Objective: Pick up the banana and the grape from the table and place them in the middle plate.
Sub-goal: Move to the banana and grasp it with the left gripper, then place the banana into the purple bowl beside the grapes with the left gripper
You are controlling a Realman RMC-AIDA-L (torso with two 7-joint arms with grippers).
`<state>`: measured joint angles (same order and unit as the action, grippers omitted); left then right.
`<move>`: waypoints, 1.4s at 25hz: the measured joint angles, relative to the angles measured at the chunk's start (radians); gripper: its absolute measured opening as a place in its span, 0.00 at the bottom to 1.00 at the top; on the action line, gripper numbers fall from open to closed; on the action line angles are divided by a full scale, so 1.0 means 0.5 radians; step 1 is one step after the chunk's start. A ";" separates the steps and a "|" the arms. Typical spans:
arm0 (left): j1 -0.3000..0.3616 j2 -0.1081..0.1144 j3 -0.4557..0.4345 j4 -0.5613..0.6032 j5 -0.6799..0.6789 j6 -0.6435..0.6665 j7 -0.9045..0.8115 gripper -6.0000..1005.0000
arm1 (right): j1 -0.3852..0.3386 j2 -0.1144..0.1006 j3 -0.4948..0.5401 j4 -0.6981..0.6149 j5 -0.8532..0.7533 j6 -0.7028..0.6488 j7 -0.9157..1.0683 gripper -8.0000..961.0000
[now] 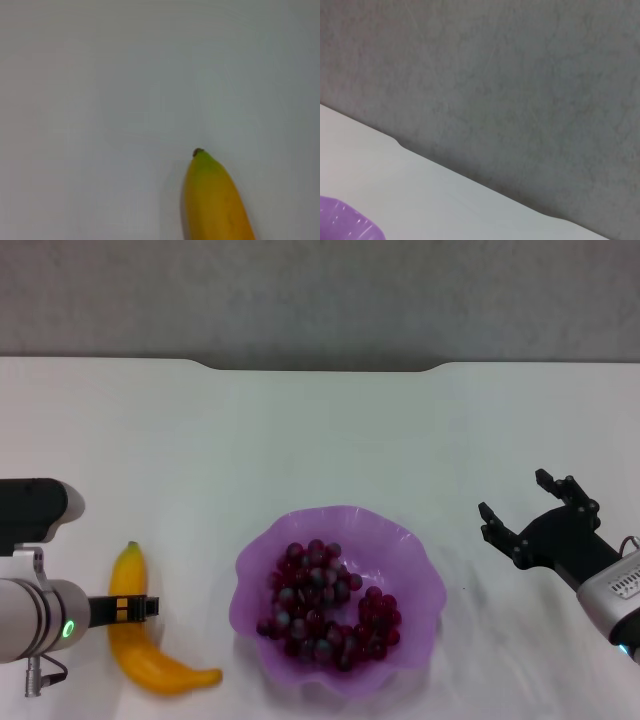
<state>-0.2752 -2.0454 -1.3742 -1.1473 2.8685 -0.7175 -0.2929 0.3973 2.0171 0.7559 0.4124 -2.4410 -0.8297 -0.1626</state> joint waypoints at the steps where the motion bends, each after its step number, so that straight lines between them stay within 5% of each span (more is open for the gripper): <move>1: 0.000 0.000 0.000 0.000 0.000 0.004 0.000 0.71 | 0.000 0.000 0.000 0.000 0.000 0.000 0.000 0.89; 4: 0.004 0.001 0.000 0.000 0.000 0.019 0.003 0.71 | 0.000 0.000 0.001 0.000 -0.001 0.000 0.000 0.89; 8: 0.008 0.001 0.000 0.000 0.000 0.036 0.013 0.52 | 0.000 0.000 -0.002 0.000 0.000 0.000 0.000 0.89; 16: 0.006 0.009 -0.006 -0.042 0.000 0.011 0.049 0.51 | 0.000 0.000 -0.005 -0.010 0.001 0.000 0.000 0.89; 22: 0.054 0.016 -0.142 -0.381 -0.042 -0.250 0.299 0.51 | 0.000 0.001 -0.005 -0.031 0.001 0.002 0.002 0.89; 28: 0.178 0.017 -0.227 -0.778 -0.521 -0.391 0.735 0.52 | -0.001 0.002 -0.006 -0.037 0.001 0.005 0.003 0.89; 35: 0.150 0.008 -0.217 -0.755 -0.967 -0.422 1.000 0.52 | 0.003 0.007 -0.011 -0.055 -0.002 0.006 0.000 0.89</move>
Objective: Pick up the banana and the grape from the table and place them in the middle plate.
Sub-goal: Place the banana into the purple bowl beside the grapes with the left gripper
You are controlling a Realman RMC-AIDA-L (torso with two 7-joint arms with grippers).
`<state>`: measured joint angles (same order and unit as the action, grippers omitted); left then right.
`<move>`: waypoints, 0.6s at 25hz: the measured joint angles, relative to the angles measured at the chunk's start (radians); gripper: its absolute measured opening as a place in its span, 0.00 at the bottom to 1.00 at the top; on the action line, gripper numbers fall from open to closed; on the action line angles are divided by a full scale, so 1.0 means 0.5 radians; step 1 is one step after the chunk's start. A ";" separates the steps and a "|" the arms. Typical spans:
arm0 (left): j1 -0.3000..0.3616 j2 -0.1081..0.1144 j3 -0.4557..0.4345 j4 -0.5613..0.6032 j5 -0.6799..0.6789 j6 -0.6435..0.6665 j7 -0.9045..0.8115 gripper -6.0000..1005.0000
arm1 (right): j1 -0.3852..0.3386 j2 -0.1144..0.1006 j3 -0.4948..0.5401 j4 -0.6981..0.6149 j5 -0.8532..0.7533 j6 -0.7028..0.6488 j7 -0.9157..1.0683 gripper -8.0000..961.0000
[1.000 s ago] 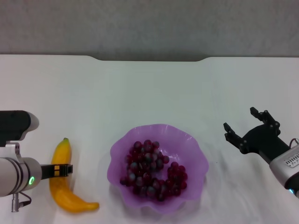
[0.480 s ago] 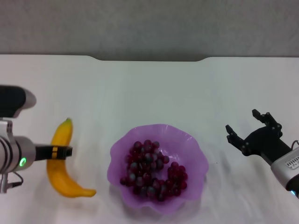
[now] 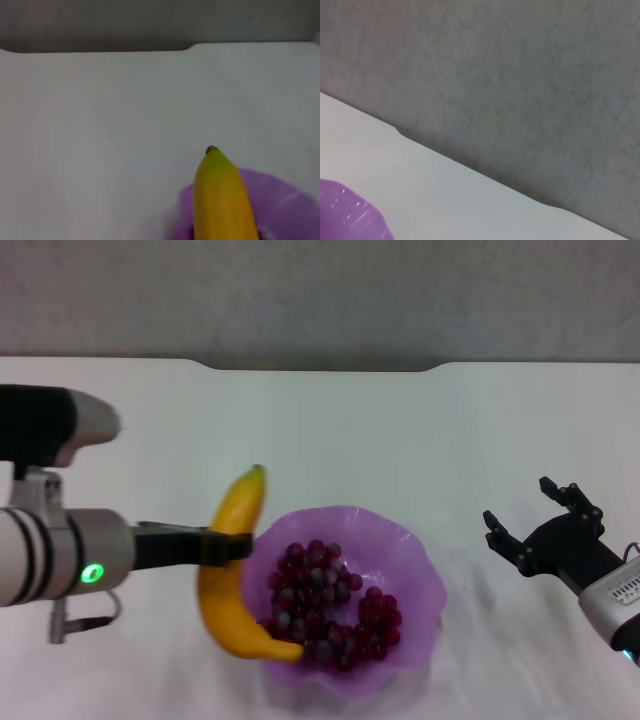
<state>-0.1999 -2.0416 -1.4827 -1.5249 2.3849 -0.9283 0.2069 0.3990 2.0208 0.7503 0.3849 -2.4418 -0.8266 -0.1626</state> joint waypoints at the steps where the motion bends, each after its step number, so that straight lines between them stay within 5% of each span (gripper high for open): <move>1: -0.025 -0.001 0.013 0.033 -0.052 0.009 0.015 0.52 | 0.000 0.000 0.000 0.000 0.001 0.000 0.001 0.89; 10: -0.245 -0.007 0.063 0.425 -0.531 0.114 0.407 0.52 | 0.017 -0.001 0.000 0.002 -0.002 0.000 -0.002 0.89; 15: -0.258 -0.009 0.083 0.627 -0.821 0.307 0.676 0.52 | 0.021 -0.001 0.000 0.010 -0.008 0.000 -0.002 0.89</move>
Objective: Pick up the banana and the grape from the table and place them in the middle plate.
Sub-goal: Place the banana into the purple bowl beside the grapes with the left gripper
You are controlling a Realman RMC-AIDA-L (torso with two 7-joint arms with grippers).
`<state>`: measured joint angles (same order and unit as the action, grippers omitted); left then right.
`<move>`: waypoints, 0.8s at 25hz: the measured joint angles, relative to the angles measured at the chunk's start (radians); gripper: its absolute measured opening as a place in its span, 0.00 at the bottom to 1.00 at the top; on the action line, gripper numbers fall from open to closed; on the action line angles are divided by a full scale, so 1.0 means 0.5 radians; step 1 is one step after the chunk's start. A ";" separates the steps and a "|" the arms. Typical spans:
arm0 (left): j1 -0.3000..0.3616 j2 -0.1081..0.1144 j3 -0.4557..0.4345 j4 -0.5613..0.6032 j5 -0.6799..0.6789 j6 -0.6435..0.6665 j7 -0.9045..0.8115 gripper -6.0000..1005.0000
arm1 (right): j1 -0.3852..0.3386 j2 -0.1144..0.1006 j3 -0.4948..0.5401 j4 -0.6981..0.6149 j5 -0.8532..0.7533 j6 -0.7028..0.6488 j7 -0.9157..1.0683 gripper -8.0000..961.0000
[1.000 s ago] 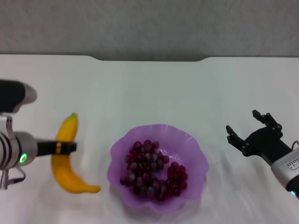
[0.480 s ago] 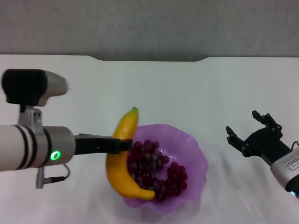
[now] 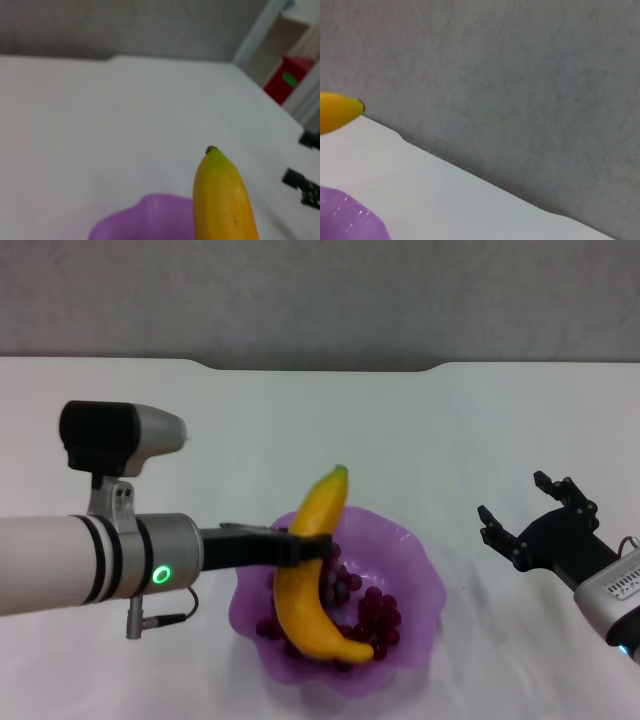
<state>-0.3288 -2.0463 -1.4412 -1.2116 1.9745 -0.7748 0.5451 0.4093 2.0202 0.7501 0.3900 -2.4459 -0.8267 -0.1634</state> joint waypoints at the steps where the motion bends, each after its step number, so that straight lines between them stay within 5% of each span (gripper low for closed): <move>1: 0.004 0.000 0.000 0.030 -0.056 0.044 0.049 0.52 | 0.000 0.000 0.000 0.000 0.000 0.000 0.000 0.89; 6: 0.006 -0.002 0.025 0.189 -0.243 0.248 0.173 0.52 | 0.000 0.000 -0.001 -0.004 0.000 0.000 0.000 0.89; 11: 0.000 -0.004 0.227 0.292 -0.563 0.380 0.359 0.52 | 0.001 0.000 -0.003 0.006 0.008 0.000 0.000 0.89; 20: -0.036 -0.012 0.383 0.319 -0.612 0.549 0.356 0.52 | 0.021 0.000 -0.003 0.010 0.000 0.000 0.001 0.89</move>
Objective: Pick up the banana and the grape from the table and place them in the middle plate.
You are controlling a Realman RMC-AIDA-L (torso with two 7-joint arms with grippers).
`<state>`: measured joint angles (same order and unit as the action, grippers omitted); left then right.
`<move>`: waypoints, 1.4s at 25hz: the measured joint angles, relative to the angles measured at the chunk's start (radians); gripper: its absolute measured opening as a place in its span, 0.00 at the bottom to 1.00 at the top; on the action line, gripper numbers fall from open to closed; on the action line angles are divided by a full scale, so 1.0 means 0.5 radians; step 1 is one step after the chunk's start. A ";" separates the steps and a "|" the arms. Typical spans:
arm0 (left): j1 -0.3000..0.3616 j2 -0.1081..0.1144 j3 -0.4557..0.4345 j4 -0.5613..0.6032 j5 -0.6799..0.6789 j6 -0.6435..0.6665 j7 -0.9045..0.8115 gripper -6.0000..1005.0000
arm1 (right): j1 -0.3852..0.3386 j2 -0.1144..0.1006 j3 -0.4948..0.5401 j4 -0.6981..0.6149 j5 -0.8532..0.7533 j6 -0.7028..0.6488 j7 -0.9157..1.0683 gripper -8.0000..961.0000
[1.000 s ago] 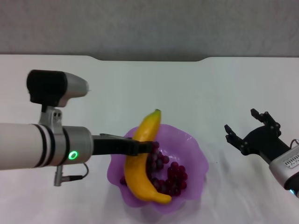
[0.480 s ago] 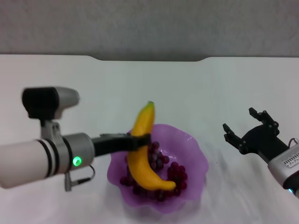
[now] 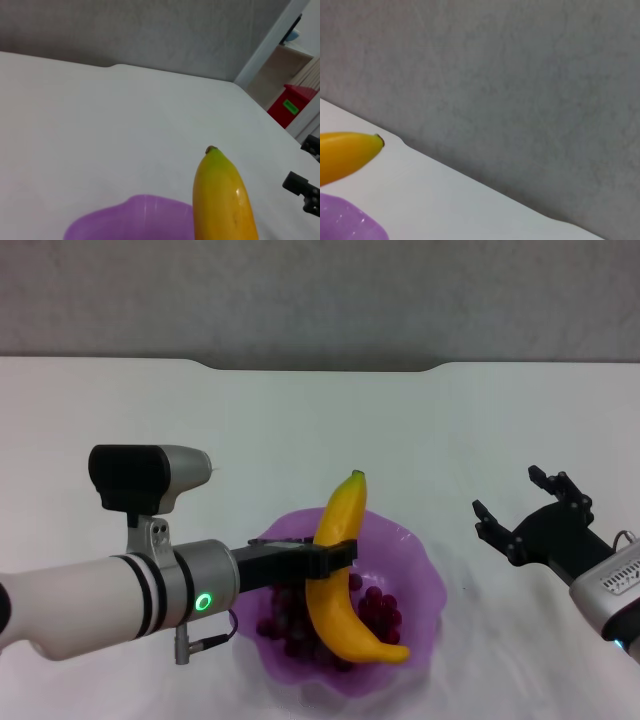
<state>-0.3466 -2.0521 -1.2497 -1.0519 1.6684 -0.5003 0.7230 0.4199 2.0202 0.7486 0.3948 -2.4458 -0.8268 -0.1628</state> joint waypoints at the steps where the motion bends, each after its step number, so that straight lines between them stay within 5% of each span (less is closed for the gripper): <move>1: -0.013 -0.002 0.013 0.008 -0.002 0.024 -0.004 0.52 | 0.004 0.000 0.000 0.000 -0.001 0.000 0.000 0.89; 11: -0.108 -0.003 0.204 0.055 -0.008 0.149 0.004 0.53 | 0.012 0.000 0.000 0.000 -0.004 0.000 0.000 0.89; 20: -0.117 0.009 0.185 0.074 -0.006 0.190 0.011 0.53 | 0.030 0.000 -0.049 0.002 0.004 0.000 0.001 0.89; 23: -0.104 0.016 0.151 0.067 0.023 0.191 0.025 0.74 | 0.019 0.000 -0.049 -0.006 0.008 0.000 0.006 0.89; 28: 0.158 0.018 -0.136 -0.128 0.015 0.201 0.261 0.89 | 0.016 0.000 -0.050 -0.012 0.006 0.000 0.009 0.89; 29: 0.158 0.018 -0.136 -0.128 0.015 0.201 0.261 0.89 | 0.017 0.000 -0.052 -0.012 0.004 0.000 0.009 0.89; 31: 0.378 0.013 -0.262 -0.278 -0.107 0.322 0.536 0.89 | 0.016 0.000 -0.055 -0.007 0.001 0.000 0.009 0.89; 35: 0.488 0.011 -0.278 -0.286 -0.313 0.582 0.946 0.88 | 0.016 0.000 -0.059 -0.002 0.000 0.000 0.010 0.89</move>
<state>-0.1025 -2.0467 -1.3888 -1.1951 1.5119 -0.2091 1.1959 0.4277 2.0201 0.7190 0.3936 -2.4457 -0.8267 -0.1578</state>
